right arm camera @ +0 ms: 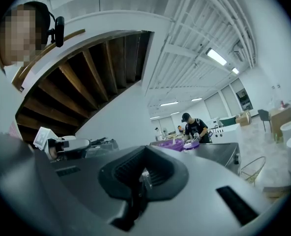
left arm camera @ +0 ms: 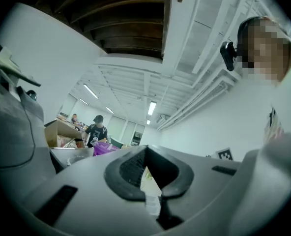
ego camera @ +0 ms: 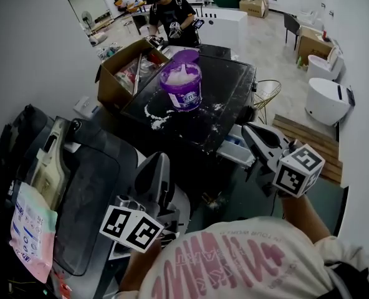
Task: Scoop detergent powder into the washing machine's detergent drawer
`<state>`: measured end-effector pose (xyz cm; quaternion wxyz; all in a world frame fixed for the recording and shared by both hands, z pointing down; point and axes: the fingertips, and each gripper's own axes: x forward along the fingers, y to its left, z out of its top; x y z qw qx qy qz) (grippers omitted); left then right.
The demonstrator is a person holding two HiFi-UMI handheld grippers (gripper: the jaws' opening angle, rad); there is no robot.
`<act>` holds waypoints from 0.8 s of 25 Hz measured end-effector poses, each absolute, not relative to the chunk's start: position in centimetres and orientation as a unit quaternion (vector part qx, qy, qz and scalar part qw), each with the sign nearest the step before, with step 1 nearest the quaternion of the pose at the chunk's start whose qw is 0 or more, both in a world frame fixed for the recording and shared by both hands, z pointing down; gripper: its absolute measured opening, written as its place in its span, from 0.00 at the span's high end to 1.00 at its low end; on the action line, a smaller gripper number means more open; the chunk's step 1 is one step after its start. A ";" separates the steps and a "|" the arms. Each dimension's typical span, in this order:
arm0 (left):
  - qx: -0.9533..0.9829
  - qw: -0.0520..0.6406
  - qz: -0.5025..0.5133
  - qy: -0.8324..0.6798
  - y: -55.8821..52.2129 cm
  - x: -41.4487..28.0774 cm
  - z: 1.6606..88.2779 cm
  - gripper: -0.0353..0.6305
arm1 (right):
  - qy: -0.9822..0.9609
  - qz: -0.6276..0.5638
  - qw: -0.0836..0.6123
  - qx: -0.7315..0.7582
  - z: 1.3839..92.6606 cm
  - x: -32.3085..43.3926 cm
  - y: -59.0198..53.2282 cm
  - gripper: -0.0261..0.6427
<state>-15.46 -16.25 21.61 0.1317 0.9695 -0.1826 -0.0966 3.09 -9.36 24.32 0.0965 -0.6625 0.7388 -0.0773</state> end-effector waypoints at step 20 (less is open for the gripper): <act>0.882 0.208 -0.096 -0.411 -24.5 -6.6 29.4 0.95 | 0.868 -0.121 -0.043 -0.479 31.1 16.2 -28.2 0.92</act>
